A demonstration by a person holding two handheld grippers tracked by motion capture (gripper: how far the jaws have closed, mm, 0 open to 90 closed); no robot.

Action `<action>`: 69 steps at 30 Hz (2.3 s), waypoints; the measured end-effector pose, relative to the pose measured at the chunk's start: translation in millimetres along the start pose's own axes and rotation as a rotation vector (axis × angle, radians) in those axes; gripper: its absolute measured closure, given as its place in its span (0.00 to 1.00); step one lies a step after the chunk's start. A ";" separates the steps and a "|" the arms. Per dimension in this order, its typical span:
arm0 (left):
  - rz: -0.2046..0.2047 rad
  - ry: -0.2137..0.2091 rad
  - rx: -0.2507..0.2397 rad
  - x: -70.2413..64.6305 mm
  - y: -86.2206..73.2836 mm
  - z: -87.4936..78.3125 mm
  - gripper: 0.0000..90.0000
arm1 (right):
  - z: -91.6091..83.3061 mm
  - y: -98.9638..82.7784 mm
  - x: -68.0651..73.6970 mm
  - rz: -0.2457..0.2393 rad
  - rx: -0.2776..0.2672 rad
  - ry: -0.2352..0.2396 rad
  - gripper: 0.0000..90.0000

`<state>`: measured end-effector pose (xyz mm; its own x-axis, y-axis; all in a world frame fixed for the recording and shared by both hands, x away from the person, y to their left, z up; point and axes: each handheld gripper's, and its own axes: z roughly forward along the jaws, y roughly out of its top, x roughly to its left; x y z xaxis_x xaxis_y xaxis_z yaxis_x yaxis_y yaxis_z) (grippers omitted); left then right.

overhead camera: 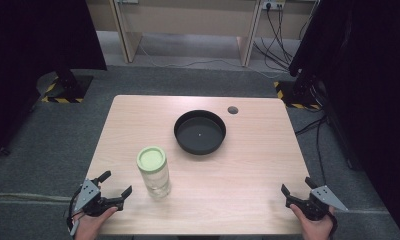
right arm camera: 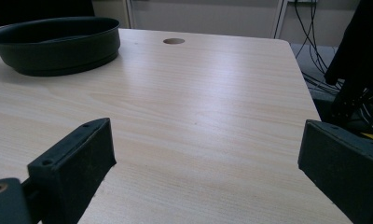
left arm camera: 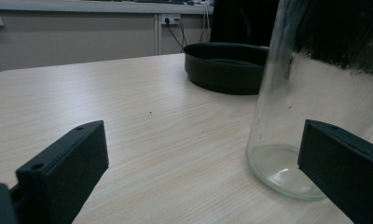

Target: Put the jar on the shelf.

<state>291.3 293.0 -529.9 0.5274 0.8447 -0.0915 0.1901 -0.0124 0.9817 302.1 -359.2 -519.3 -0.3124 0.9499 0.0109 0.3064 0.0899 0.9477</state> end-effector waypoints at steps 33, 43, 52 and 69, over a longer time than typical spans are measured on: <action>0.148 -0.276 -0.091 -52.2 98.7 33.4 0.00 | 4.2 1.8 0.0 -0.010 0.034 0.015 0.03; 0.151 -0.305 -0.068 -56.1 106.6 54.0 0.01 | 4.6 1.9 0.0 -0.012 0.037 0.014 0.03; 0.145 -0.311 -0.070 -57.3 104.8 64.2 0.10 | 5.1 2.2 -0.1 -0.013 0.041 0.018 0.04; 0.145 -0.285 -0.061 -59.0 107.4 63.1 0.12 | 5.2 2.2 -0.4 -0.012 0.038 0.021 0.04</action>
<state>332.8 208.1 -429.6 0.7578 0.6523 0.0156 0.0506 -0.0826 0.9953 307.5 -357.8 -518.9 -0.3349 0.9422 0.0062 0.3360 0.1133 0.9350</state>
